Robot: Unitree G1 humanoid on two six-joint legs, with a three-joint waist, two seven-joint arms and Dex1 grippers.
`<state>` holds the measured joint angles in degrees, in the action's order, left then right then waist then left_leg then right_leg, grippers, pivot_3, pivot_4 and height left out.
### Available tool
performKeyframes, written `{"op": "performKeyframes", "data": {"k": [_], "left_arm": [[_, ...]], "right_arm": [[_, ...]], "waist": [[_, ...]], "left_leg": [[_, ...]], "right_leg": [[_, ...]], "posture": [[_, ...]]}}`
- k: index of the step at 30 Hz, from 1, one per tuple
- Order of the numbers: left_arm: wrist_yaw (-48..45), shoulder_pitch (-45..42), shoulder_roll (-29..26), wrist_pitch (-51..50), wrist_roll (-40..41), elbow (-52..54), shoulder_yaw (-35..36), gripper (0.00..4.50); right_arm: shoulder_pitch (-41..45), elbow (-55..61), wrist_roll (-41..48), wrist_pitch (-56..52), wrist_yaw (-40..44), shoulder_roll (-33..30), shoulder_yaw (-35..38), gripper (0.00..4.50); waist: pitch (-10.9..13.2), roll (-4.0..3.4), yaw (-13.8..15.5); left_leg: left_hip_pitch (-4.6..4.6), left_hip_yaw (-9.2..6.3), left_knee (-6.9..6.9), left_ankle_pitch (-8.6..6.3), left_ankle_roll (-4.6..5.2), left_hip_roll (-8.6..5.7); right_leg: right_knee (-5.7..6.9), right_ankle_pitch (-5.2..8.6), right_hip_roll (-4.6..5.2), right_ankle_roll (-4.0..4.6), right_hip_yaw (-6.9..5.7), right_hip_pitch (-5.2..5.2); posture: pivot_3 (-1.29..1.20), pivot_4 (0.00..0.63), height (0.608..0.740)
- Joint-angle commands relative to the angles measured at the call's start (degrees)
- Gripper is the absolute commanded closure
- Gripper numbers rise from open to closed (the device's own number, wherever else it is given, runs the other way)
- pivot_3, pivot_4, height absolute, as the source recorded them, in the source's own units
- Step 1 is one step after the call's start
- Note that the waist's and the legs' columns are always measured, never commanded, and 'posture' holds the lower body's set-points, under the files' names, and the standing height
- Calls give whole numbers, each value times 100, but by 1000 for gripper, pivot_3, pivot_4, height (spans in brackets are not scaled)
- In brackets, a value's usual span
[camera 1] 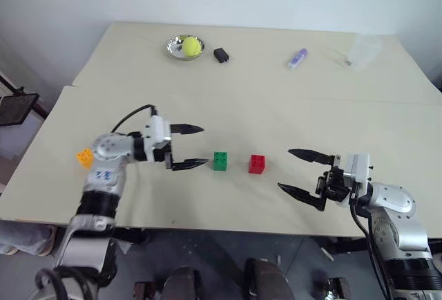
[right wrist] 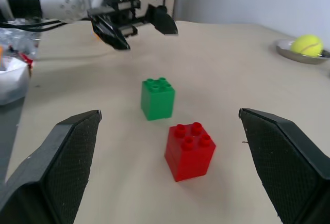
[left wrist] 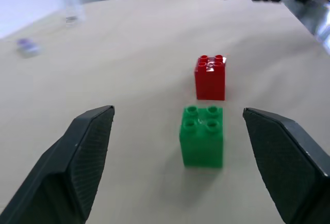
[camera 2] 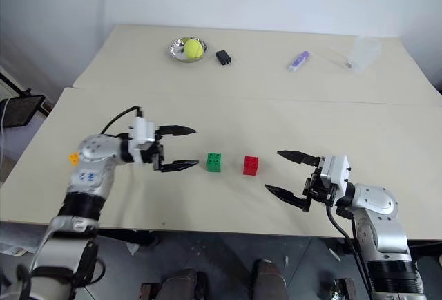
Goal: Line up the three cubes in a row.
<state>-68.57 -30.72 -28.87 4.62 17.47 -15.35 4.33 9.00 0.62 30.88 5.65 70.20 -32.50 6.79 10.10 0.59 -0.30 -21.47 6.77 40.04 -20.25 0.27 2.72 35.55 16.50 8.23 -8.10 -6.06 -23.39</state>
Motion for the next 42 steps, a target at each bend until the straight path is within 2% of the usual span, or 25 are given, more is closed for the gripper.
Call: {"op": "performKeyframes", "data": {"k": [1, 3, 7, 13, 15, 16, 21, 26, 30, 33, 39, 42], "left_arm": [[2049, 1585, 172, -615, 574, 2303, 1908, 113], [3131, 2375, 549, -837, 691, 2949, 2789, 113], [4084, 3976, 1352, -372, 464, 3164, 3797, 113], [4581, 5179, 2098, 18, 845, 2715, 4341, 113], [4413, 5408, 2176, 98, 936, 2603, 4221, 113], [4444, 5449, 2156, 217, 739, 2573, 4096, 113], [4927, 5057, 2271, 96, 563, 2901, 3401, 113], [5817, 4430, 2374, -288, -62, 3232, 2662, 113], [6935, 3658, 2415, -1187, -419, 3277, 2467, 113], [7601, 3219, 2580, -1634, -392, 3259, 2501, 113], [7843, 2654, 2577, -1979, -456, 2890, 2151, 113], [7899, 2587, 2495, -1926, -588, 2848, 2059, 667]], "right_arm": [[454, -33, 134, -49, 268, 136, -210, 0], [650, -102, 164, -99, 377, 203, -297, 0], [1010, -271, 89, -63, 657, 333, -541, 0], [1426, -503, 14, 40, 876, 525, -730, 0], [1529, -567, 11, 36, 887, 557, -736, 0], [1552, -594, 11, 21, 897, 560, -734, 0], [1563, -673, -9, 44, 959, 553, -739, 0], [1566, -674, -51, 38, 925, 599, -769, 0], [1545, -583, -45, -34, 864, 605, -784, 0], [1529, -578, -59, -65, 835, 572, -778, 0], [1475, -456, -67, -105, 719, 581, -809, 0], [1429, -372, -62, -153, 647, 569, -812, 0]], "waist": [[1, -2, -56], [2, -2, -137], [1, -3, -117], [-3, 13, 25], [-4, 12, 22], [-4, 12, 24], [-4, 12, 29], [-5, 11, 7], [-5, 11, 7], [-5, 12, 6], [-5, 12, 25], [-5, 13, 23]], "left_leg": [[2, -3, 1, -3, 5, 4], [18, -27, -4, -7, 12, 8], [24, -33, -4, -9, 14, 8], [22, -37, 5, -17, 25, 5], [23, -29, 2, -18, 23, 11], [24, -28, 2, -20, 21, 11], [19, -24, 2, -22, 22, 9], [20, -3, -2, -22, 20, 3], [23, 7, -2, -24, 16, 6], [23, 10, 0, -24, 16, 5], [22, 12, -1, -25, 18, 5], [21, 14, 0, -25, 18, 4]], "right_leg": [[-4, -1, 2, 1, 9, -1], [0, -3, 21, 2, 15, 1], [2, -3, 29, 2, 7, 8], [-33, -5, 40, 4, 0, 18], [-46, -8, 39, 13, 1, 17], [-45, -8, 39, 13, 1, 16], [-46, -10, 39, 15, -2, 12], [-25, -17, 33, 22, -4, 4], [-4, -18, 30, 22, -9, -9], [-5, -18, 32, 21, -9, -8], [-7, -20, 31, 17, -15, -9], [-10, -20, 31, 17, -15, -8]], "posture": [[0, 150, 740], [0, 150, 740], [0, 150, 740], [0, 150, 740], [0, 150, 740], [0, 150, 740], [0, 150, 740], [0, 150, 740], [0, 150, 740], [0, 150, 740], [0, 150, 740], [0, 150, 740]]}}
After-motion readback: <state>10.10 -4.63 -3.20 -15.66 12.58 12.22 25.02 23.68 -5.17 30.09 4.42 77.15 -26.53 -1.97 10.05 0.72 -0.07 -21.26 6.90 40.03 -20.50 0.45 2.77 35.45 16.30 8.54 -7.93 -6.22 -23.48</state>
